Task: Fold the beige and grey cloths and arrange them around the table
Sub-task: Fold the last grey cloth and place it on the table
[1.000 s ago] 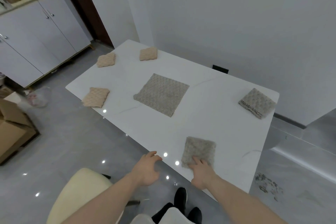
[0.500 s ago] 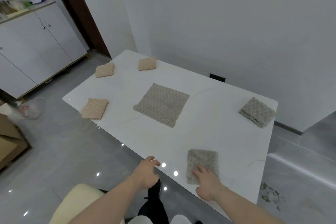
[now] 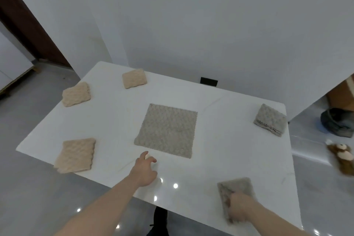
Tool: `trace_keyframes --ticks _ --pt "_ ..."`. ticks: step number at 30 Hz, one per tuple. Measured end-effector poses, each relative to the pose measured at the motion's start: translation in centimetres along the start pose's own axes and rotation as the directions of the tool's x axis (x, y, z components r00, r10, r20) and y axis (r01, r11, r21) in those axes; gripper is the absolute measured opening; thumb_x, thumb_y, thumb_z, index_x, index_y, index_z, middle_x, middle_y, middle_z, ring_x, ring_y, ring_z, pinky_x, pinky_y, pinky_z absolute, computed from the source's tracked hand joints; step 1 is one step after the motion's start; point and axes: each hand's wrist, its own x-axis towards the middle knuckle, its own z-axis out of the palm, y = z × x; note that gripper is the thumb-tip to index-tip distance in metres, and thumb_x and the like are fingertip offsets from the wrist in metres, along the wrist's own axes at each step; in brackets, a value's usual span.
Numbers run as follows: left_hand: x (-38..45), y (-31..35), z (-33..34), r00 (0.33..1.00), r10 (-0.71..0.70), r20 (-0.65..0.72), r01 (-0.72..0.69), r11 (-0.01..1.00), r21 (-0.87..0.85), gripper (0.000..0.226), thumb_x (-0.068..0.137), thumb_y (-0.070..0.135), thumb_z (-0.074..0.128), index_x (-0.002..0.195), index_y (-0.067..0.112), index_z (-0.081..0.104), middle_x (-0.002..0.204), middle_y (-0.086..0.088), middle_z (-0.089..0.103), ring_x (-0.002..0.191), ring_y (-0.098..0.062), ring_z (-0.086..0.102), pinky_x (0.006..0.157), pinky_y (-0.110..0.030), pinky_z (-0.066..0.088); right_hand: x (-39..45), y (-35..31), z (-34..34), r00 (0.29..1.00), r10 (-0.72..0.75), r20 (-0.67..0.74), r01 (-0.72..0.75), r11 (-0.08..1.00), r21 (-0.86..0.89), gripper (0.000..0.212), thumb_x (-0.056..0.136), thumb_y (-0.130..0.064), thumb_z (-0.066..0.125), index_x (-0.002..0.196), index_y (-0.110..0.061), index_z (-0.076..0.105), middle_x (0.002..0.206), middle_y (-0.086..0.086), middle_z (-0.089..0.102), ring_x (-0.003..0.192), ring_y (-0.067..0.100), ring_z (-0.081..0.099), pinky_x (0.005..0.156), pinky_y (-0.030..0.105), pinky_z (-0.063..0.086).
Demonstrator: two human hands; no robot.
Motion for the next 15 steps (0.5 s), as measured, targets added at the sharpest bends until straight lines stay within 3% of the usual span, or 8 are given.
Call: trace_keyframes --ticks 4,7,9,11,13,15 --pt "3.7 -3.2 -4.8 0.991 -0.133 -0.022 0.129 0.983 -0.129 0.057 0.087 0.025 0.063 0.142 0.031 0.051 0.168 -0.005 0.004 0.151 -0.03 0.018 0.119 -0.038 0.027 -0.4 -4.2 -2.8 0.991 0.056 -0.12 -0.052 0.998 0.041 0.021 0.086 -0.023 0.044 0.102 -0.026 0.057 0.123 0.003 0.065 0.113 0.021 0.064 0.083 0.028 0.049" --pt "5.9 -4.4 -7.1 0.978 -0.205 0.048 0.211 0.948 -0.237 0.066 0.076 0.027 0.067 0.141 0.033 0.055 0.167 -0.007 0.015 0.149 -0.03 0.026 0.12 -0.038 0.029 -0.5 -7.6 -3.3 0.987 0.042 -0.154 -0.021 0.991 0.135 0.033 0.09 -0.032 0.047 0.121 -0.026 0.058 0.13 -0.003 0.055 0.118 0.02 0.058 0.094 0.031 0.047" --pt "6.8 -4.5 -7.9 0.976 -0.195 0.102 0.218 0.922 -0.319 0.071 0.071 0.027 0.069 0.141 0.026 0.056 0.158 -0.006 0.037 0.136 -0.025 0.045 0.11 -0.033 0.04 -0.6 -9.5 -3.1 0.988 0.005 -0.153 0.023 0.983 0.18 0.037 0.092 -0.035 0.049 0.127 -0.027 0.056 0.132 -0.004 0.053 0.119 0.019 0.056 0.098 0.03 0.045" --pt "7.1 -4.2 -8.2 0.977 -0.156 0.146 0.201 0.904 -0.377 0.066 0.082 0.019 0.07 0.146 0.017 0.052 0.143 -0.005 0.052 0.118 -0.021 0.053 0.095 -0.026 0.043 -0.8 -10.9 -2.7 0.989 -0.032 -0.147 0.061 0.977 0.204 0.038 0.092 -0.036 0.05 0.129 -0.027 0.056 0.132 -0.004 0.052 0.12 0.018 0.054 0.1 0.028 0.044" --pt "7.2 -3.9 -8.2 0.98 -0.135 0.146 0.184 0.896 -0.403 0.065 0.085 0.015 0.069 0.147 0.015 0.05 0.141 -0.005 0.054 0.123 -0.023 0.054 0.093 -0.024 0.04 -1.1 -11.7 -2.4 0.987 -0.061 -0.147 0.094 0.969 0.23 0.04 0.092 -0.035 0.052 0.131 -0.026 0.056 0.133 -0.003 0.053 0.122 0.016 0.053 0.1 0.025 0.041" --pt "6.9 -3.6 -8.1 0.993 -0.095 0.063 0.113 0.897 -0.427 0.065 0.078 0.023 0.071 0.141 0.016 0.057 0.144 -0.005 0.055 0.131 -0.023 0.053 0.102 -0.026 0.04 -1.6 -12.2 -2.3 0.986 -0.075 -0.151 0.112 0.962 0.25 0.044 0.092 -0.035 0.052 0.135 -0.025 0.054 0.135 -0.002 0.052 0.123 0.016 0.052 0.101 0.025 0.04"
